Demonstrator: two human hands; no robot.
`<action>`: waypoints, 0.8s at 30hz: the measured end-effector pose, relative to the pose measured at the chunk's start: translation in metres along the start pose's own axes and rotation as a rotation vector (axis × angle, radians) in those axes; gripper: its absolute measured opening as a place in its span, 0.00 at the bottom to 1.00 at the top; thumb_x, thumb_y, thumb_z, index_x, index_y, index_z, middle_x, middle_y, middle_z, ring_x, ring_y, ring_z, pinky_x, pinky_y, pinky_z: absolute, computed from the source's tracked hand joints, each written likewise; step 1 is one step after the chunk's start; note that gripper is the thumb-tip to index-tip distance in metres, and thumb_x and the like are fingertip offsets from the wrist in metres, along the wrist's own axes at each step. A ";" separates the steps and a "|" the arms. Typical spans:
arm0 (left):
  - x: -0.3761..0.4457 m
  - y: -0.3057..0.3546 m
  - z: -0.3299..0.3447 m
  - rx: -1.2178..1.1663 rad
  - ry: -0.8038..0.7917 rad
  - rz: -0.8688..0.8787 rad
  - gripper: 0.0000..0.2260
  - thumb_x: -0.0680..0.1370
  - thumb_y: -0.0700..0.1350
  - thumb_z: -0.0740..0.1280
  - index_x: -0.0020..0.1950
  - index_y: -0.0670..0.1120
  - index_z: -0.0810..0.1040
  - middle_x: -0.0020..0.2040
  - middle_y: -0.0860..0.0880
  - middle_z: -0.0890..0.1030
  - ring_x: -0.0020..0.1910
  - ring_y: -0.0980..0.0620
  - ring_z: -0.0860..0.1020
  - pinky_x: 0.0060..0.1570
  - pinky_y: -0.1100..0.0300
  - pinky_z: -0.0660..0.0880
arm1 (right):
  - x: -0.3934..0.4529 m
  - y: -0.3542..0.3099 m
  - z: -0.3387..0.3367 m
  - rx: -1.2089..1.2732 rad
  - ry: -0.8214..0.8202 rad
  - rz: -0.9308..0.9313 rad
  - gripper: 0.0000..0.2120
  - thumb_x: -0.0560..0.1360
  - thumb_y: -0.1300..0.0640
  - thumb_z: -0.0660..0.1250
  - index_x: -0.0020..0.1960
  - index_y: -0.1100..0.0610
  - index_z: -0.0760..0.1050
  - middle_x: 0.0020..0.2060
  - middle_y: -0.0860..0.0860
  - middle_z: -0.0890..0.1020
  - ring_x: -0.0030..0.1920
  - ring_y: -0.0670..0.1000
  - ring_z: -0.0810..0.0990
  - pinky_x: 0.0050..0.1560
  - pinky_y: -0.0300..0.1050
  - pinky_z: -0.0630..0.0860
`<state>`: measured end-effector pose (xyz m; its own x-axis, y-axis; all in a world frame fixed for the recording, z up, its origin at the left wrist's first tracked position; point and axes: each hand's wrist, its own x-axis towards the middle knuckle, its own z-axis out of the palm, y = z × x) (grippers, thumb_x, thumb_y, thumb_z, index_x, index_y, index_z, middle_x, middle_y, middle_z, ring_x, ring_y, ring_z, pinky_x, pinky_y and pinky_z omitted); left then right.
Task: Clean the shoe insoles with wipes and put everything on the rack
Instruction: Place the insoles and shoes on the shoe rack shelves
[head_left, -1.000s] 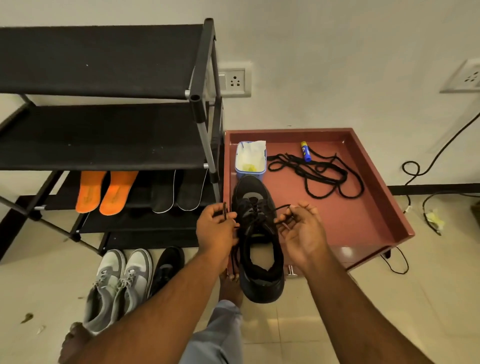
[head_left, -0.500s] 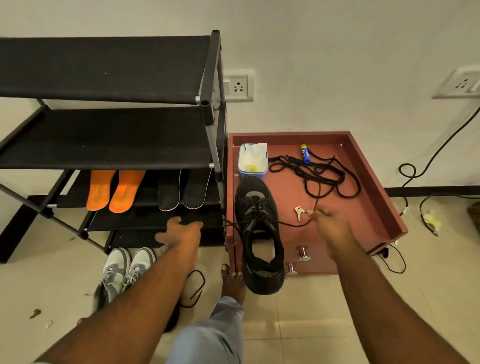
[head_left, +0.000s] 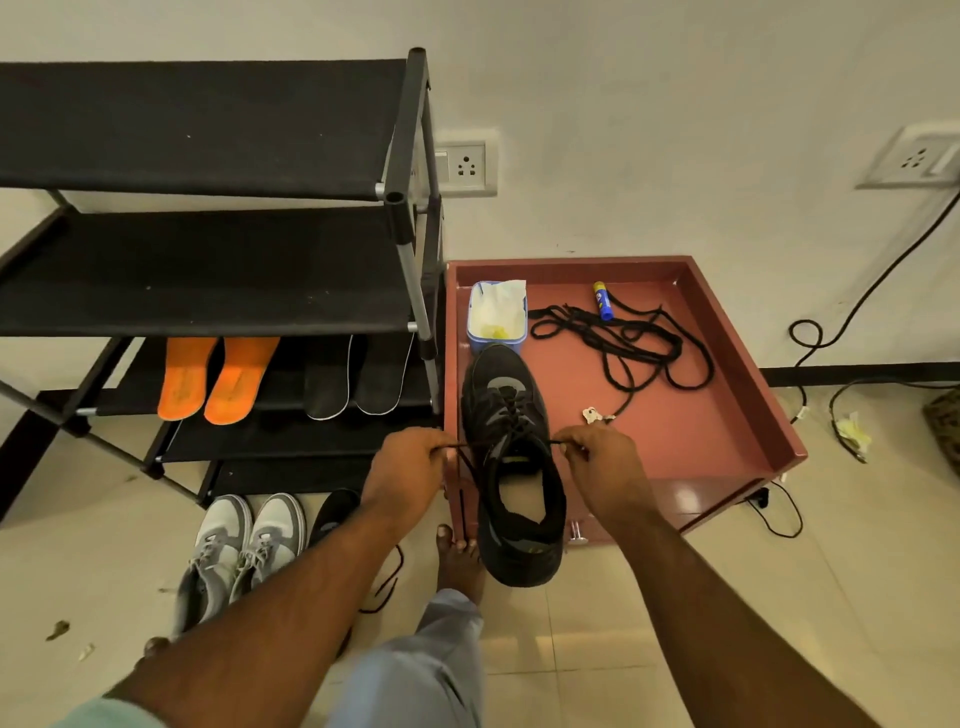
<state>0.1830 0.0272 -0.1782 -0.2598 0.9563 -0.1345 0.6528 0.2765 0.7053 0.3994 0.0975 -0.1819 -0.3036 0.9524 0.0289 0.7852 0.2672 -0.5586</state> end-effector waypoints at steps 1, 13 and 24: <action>0.000 -0.001 -0.004 0.052 -0.053 -0.011 0.09 0.80 0.41 0.66 0.53 0.51 0.84 0.47 0.57 0.83 0.45 0.61 0.81 0.48 0.66 0.78 | 0.001 0.001 -0.001 -0.015 -0.013 0.002 0.12 0.76 0.63 0.63 0.54 0.54 0.82 0.46 0.50 0.83 0.46 0.48 0.77 0.53 0.41 0.73; 0.042 0.042 0.023 -0.428 0.080 -0.324 0.06 0.77 0.38 0.70 0.53 0.45 0.83 0.53 0.43 0.84 0.51 0.47 0.82 0.55 0.53 0.80 | 0.048 -0.025 0.009 0.556 -0.066 0.280 0.07 0.75 0.65 0.66 0.44 0.56 0.82 0.36 0.49 0.81 0.37 0.46 0.77 0.41 0.38 0.75; 0.064 0.032 0.030 -0.193 0.116 -0.013 0.08 0.77 0.38 0.71 0.55 0.43 0.84 0.50 0.49 0.83 0.51 0.54 0.80 0.52 0.68 0.72 | 0.069 -0.021 0.018 0.089 -0.162 -0.049 0.09 0.74 0.63 0.66 0.51 0.56 0.83 0.48 0.53 0.82 0.48 0.51 0.79 0.51 0.42 0.74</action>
<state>0.2084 0.0999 -0.1854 -0.3545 0.9323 -0.0714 0.5035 0.2546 0.8256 0.3518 0.1553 -0.1828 -0.4287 0.9006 -0.0716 0.7189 0.2921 -0.6308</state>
